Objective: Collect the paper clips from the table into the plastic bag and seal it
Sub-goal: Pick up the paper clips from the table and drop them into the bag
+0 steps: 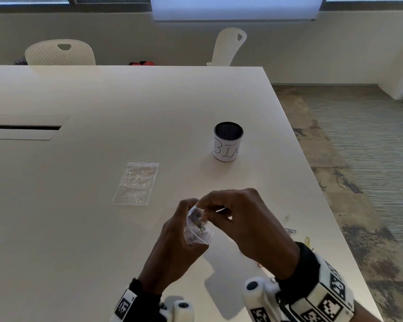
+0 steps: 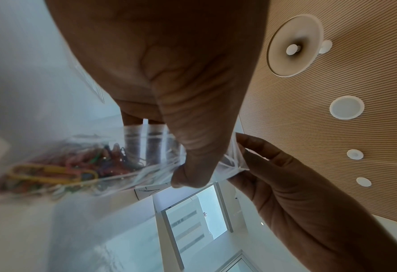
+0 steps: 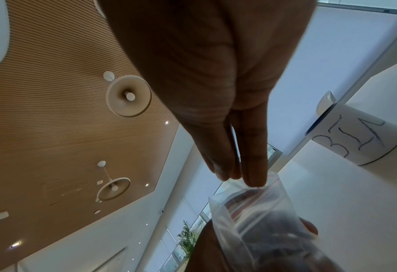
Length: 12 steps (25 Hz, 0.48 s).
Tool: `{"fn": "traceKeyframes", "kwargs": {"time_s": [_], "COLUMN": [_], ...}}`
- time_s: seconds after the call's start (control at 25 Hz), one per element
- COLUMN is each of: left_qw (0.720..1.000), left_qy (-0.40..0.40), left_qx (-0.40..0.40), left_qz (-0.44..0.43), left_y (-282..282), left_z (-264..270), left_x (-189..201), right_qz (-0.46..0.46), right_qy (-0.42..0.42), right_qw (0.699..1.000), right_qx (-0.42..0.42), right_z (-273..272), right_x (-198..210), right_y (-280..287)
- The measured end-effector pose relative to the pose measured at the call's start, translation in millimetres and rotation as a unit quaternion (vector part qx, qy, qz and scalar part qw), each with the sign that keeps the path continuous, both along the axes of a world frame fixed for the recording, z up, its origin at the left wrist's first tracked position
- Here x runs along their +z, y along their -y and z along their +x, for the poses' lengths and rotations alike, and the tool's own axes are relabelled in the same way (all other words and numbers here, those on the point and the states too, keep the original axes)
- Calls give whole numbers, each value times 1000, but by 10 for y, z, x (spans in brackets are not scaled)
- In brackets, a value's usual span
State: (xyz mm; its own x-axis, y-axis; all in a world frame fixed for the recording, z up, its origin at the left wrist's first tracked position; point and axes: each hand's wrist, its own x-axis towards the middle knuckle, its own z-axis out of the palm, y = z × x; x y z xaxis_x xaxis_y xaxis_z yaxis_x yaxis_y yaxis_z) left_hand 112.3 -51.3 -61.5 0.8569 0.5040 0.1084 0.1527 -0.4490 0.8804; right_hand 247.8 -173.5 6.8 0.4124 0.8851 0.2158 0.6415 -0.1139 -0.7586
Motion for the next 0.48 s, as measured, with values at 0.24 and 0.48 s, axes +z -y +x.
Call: {"fn": "traceKeyframes", "kwargs": {"time_s": [0.24,0.48], "left_qw": [1000,1000], "left_qy": [18,13], "left_qx": [-15,-19], "left_qz": [11,-3], "left_y": [-22,-8], "left_z": [-5,-2], "left_x": [-29,-34], "right_qz": [21,-108], "right_qy": [18,89], "right_qw": [999,979], "right_qx": [-39,-147], "right_z": [152,726], "right_x": [141,-104], "right_y": [176,690]}}
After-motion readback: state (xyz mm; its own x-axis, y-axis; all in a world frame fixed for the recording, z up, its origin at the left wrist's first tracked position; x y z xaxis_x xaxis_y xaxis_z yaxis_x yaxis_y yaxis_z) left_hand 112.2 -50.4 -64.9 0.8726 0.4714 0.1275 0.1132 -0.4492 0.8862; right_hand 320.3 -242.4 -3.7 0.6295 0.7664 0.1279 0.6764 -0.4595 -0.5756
